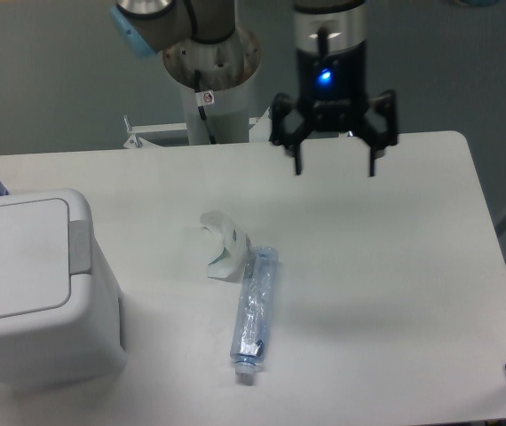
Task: Open the trash can
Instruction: 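Move the open gripper down and across toward the white trash can lid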
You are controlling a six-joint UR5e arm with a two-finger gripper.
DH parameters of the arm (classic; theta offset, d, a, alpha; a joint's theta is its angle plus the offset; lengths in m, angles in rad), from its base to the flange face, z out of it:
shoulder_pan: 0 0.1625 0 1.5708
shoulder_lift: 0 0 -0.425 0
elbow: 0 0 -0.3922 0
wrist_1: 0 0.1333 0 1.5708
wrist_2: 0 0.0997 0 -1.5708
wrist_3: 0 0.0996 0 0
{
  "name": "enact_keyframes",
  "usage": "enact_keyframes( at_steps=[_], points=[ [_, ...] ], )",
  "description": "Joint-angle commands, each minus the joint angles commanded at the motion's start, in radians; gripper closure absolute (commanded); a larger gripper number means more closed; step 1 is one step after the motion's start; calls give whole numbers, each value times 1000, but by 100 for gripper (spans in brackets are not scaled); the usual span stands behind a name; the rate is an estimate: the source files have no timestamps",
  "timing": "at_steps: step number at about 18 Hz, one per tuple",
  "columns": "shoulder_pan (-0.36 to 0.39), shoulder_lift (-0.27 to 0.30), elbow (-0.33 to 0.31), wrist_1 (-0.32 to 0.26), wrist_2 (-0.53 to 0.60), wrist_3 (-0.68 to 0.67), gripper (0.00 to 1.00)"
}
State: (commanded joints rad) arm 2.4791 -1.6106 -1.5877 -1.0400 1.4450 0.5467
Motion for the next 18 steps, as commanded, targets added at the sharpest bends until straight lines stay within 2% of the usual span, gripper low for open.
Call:
enact_keyframes(
  at_steps=[3,7,10,18],
  points=[
    [-68,-43,2,11,2,-190,0],
    [-92,-60,3,89,-2,-333,0],
    [-120,-74,6,94,-8,-460,0],
    [-184,-87,18,107,-100,-530,0]
  ],
)
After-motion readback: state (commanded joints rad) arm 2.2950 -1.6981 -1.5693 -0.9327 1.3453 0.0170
